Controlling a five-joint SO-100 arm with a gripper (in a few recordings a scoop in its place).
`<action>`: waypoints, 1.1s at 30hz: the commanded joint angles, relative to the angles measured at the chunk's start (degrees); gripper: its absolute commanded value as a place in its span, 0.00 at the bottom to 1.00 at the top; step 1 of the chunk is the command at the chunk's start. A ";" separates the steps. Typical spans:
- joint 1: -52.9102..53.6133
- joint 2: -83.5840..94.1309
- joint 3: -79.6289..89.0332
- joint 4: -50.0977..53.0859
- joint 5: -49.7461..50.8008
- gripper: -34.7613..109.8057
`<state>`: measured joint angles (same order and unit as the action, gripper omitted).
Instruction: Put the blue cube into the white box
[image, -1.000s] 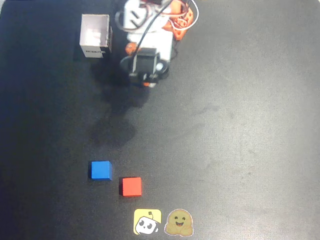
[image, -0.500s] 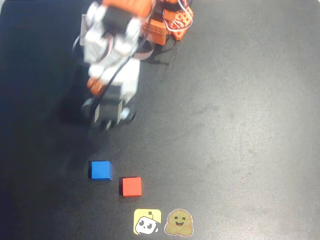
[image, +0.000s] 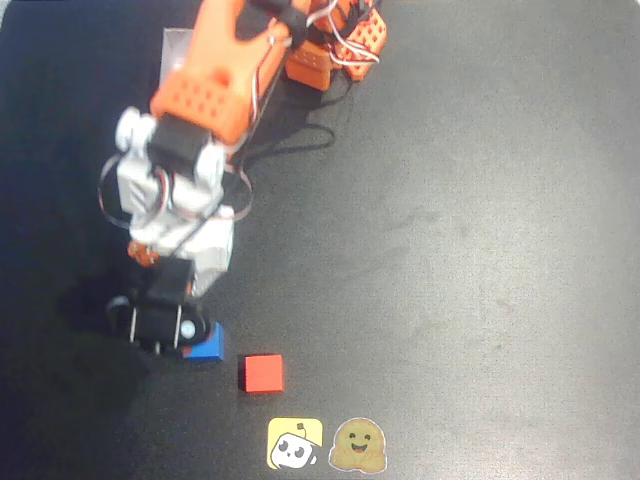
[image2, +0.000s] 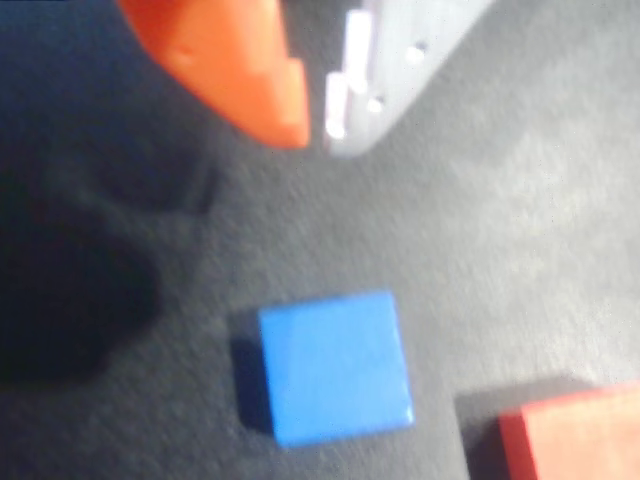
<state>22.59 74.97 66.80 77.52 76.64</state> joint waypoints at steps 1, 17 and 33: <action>-1.14 -1.85 -4.92 0.44 1.41 0.24; -1.76 -15.56 -21.62 7.91 2.46 0.27; -1.93 -35.42 -51.15 21.71 -0.09 0.33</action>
<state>21.27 39.99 22.32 97.03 78.40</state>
